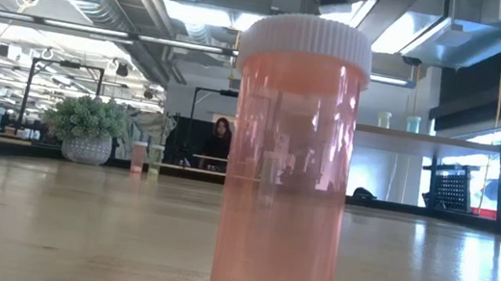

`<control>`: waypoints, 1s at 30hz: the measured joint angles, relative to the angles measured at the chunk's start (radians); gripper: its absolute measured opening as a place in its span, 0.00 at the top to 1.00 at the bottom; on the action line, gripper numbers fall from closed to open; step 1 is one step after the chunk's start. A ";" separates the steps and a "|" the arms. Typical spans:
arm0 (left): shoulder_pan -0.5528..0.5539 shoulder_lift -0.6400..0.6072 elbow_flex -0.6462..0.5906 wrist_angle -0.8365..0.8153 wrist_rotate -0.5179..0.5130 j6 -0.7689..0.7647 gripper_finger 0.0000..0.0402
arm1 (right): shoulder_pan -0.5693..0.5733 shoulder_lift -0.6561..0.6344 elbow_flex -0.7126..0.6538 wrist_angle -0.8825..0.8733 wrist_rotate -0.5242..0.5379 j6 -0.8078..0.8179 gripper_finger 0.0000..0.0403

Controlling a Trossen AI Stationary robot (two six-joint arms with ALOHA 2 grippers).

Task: Pick and place medicine bottles onto shelf by color
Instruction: Put the middle orange pill bottle on the shelf

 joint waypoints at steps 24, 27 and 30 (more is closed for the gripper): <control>0.000 0.000 0.000 0.000 0.000 0.009 0.48 | -0.023 0.060 0.000 0.107 0.037 -0.077 0.62; 0.000 0.000 0.000 0.000 0.000 0.009 0.48 | -0.027 0.070 0.000 0.110 0.037 -0.075 0.59; 0.000 0.000 0.000 0.000 0.000 0.009 0.48 | -0.027 0.087 0.000 0.136 0.051 -0.084 0.54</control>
